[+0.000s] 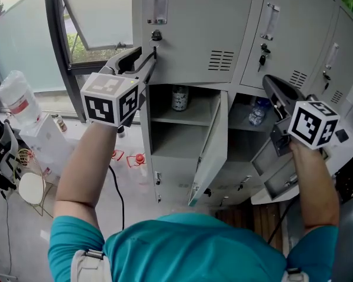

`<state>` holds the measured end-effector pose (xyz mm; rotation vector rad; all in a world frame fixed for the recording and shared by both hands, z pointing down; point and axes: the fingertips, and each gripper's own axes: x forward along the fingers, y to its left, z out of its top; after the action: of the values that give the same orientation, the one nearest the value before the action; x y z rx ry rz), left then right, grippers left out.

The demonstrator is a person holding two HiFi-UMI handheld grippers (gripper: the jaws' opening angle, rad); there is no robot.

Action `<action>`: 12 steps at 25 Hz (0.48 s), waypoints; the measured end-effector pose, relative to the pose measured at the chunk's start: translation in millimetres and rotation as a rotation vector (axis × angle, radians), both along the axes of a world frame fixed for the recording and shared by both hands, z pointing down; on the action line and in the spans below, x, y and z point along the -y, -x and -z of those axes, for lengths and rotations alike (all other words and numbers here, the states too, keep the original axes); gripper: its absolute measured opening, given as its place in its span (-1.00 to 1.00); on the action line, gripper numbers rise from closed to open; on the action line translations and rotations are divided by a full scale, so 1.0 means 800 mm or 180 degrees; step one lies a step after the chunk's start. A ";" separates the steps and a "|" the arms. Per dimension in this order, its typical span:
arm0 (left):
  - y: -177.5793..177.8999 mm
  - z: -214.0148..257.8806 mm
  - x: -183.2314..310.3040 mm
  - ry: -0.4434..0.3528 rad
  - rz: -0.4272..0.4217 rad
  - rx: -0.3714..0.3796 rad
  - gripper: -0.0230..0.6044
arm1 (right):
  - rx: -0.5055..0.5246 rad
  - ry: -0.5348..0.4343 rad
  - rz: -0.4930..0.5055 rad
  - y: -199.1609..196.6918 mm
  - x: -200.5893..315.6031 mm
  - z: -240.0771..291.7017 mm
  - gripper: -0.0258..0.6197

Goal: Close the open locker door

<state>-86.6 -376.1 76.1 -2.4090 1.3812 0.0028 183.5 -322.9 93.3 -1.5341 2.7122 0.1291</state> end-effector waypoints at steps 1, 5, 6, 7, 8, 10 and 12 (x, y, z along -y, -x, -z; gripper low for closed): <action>0.000 0.001 0.004 -0.0009 -0.0014 0.0004 -0.51 | 0.0001 0.0005 -0.0021 0.001 0.000 -0.001 -0.92; 0.002 0.004 0.017 -0.0030 -0.0053 0.0006 -0.50 | -0.0005 0.0040 -0.0087 0.004 0.002 -0.007 -0.92; 0.002 0.004 0.020 -0.0030 -0.0054 0.0004 -0.50 | -0.0005 0.0051 -0.0104 0.004 0.002 -0.009 -0.92; 0.002 0.004 0.024 -0.0033 -0.0049 0.0004 -0.49 | -0.0003 0.0061 -0.0122 0.003 0.003 -0.010 -0.92; 0.002 0.004 0.027 -0.0040 -0.0037 0.0009 -0.49 | 0.0001 0.0071 -0.0139 0.003 0.003 -0.012 -0.92; 0.003 0.004 0.034 -0.0067 0.0017 0.0043 -0.49 | 0.0010 0.0084 -0.0163 0.002 0.004 -0.013 -0.92; 0.004 0.001 0.039 -0.0108 0.0115 0.0110 -0.48 | 0.0013 0.0091 -0.0175 0.002 0.005 -0.014 -0.92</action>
<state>-89.5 -407.4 75.1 -2.3451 1.3977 -0.0244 181.6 -326.9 104.8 -1.6152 2.6812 0.0883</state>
